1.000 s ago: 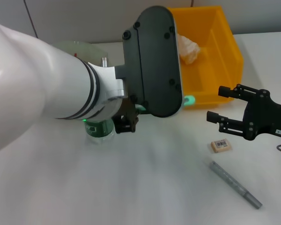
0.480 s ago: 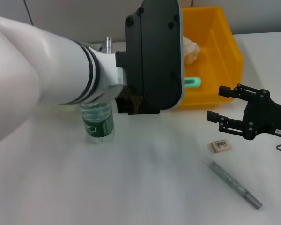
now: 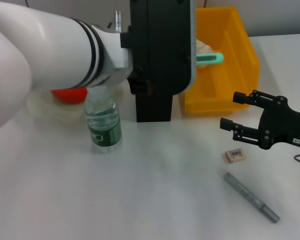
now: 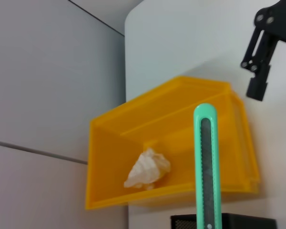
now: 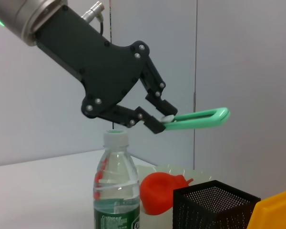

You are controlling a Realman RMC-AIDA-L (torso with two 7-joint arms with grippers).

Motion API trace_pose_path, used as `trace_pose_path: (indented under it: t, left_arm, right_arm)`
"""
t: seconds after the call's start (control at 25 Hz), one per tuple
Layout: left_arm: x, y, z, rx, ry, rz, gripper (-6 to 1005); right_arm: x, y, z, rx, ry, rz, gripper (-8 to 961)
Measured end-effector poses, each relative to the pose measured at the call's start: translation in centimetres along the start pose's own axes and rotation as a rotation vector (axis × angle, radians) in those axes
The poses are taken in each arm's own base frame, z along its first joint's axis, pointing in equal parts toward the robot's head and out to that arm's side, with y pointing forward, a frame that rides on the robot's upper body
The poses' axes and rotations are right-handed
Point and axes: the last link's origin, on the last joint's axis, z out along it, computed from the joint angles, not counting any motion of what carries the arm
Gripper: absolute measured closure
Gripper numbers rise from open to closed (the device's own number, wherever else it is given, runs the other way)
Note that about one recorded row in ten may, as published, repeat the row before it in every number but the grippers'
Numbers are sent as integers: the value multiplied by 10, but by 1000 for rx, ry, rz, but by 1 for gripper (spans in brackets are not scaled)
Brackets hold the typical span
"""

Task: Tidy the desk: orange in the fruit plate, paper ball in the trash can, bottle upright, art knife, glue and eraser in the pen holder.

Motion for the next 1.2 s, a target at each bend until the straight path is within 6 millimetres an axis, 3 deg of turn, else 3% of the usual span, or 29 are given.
trace_pose_path:
  t: [0.48,1.2]
  left_arm:
    - [-14,-19,11,90,8,46,795]
    - [-32,-29,29,179,10,191,792]
  right_arm:
    - [2,0,-3,12,-2,2,236]
    - [6,2,-5,26,-8,28,237]
